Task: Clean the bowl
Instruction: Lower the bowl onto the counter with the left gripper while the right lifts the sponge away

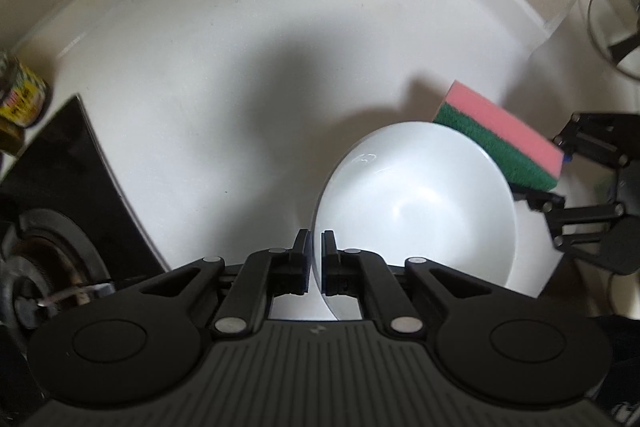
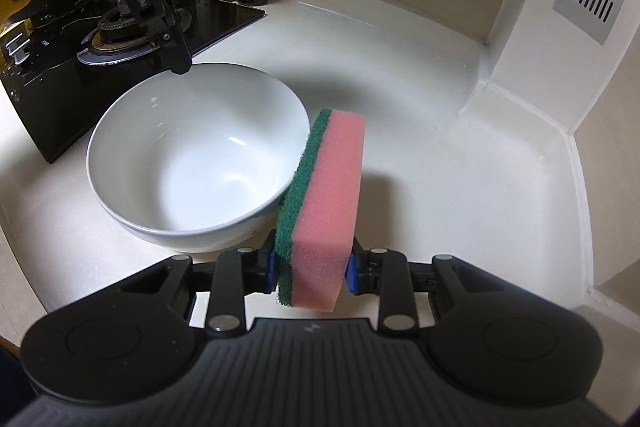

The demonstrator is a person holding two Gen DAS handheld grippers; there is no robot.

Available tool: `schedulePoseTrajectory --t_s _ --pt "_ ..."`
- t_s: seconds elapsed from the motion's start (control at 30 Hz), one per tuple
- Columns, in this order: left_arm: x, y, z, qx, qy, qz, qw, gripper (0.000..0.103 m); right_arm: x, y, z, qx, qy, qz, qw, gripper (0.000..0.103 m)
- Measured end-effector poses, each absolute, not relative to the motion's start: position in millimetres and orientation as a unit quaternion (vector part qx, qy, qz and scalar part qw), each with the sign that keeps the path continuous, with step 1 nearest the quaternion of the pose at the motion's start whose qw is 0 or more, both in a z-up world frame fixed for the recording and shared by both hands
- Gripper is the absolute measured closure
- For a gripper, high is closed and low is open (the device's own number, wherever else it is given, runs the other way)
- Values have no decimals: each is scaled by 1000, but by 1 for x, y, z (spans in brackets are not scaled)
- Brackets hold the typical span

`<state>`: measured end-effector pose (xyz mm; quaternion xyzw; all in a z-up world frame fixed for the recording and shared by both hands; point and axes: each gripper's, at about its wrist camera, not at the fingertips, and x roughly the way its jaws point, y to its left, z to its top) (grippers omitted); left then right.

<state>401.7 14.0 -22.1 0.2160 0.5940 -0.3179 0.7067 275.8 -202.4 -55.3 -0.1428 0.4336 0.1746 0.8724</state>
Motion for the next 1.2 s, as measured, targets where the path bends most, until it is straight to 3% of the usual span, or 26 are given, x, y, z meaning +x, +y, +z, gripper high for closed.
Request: schedulePoseTrajectory --t_s 0.2,0.27,0.53,0.8,1.2 --pt "404 12 -23 236 597 -306 702 100 274 -204 -56 -141 434 176 872 76" --pt "405 10 -23 230 602 -320 694 91 273 -205 -57 -139 434 177 872 76" --pt "431 21 -28 201 629 -331 674 95 274 -205 -58 -137 436 179 871 76" --pt "417 13 -25 246 604 -309 692 95 274 -206 -59 -135 439 179 870 76" --pt "421 8 -51 203 632 -306 683 99 277 -203 -60 -135 445 178 867 76"
